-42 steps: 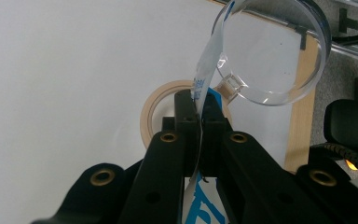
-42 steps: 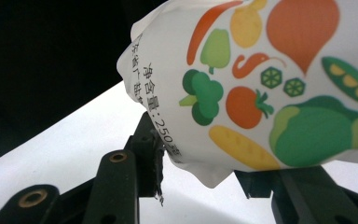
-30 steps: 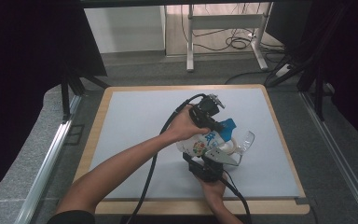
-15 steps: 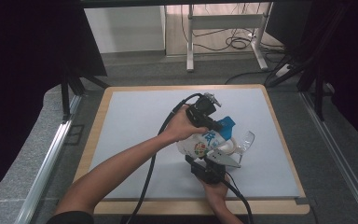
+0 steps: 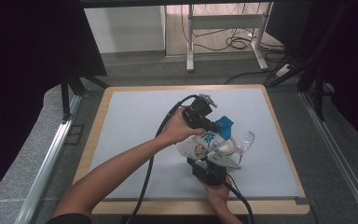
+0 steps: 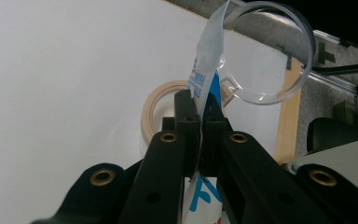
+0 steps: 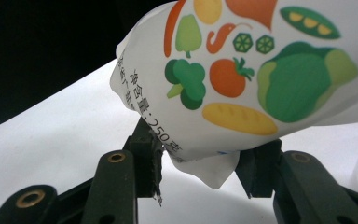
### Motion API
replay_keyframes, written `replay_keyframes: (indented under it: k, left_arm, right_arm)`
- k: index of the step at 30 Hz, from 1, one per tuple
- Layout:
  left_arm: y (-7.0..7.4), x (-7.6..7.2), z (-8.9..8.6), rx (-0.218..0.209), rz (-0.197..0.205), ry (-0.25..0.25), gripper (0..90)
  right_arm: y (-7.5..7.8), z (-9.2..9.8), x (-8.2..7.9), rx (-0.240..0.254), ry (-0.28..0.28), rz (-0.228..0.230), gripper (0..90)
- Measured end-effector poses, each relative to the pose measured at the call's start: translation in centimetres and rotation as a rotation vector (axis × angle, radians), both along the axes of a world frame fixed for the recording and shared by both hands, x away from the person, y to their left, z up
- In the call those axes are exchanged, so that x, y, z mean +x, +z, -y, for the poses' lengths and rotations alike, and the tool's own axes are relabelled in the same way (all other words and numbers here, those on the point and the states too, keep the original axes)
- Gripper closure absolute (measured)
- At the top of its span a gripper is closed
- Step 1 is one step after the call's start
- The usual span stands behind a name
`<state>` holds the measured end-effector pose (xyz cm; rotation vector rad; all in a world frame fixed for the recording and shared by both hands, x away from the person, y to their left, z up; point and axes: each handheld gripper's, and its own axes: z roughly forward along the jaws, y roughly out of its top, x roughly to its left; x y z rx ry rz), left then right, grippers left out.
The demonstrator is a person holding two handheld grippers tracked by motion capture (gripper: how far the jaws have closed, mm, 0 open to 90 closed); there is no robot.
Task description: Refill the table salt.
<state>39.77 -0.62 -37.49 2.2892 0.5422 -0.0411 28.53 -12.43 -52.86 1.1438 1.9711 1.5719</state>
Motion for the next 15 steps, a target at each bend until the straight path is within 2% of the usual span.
replay_keyframes:
  k: [15]
  left_arm:
    - [-0.7,0.0,-1.5,-0.054,-0.029,0.032,89.7]
  right_arm:
    - [-0.4,0.1,-0.2,-0.019,0.004,-0.009,56.3]
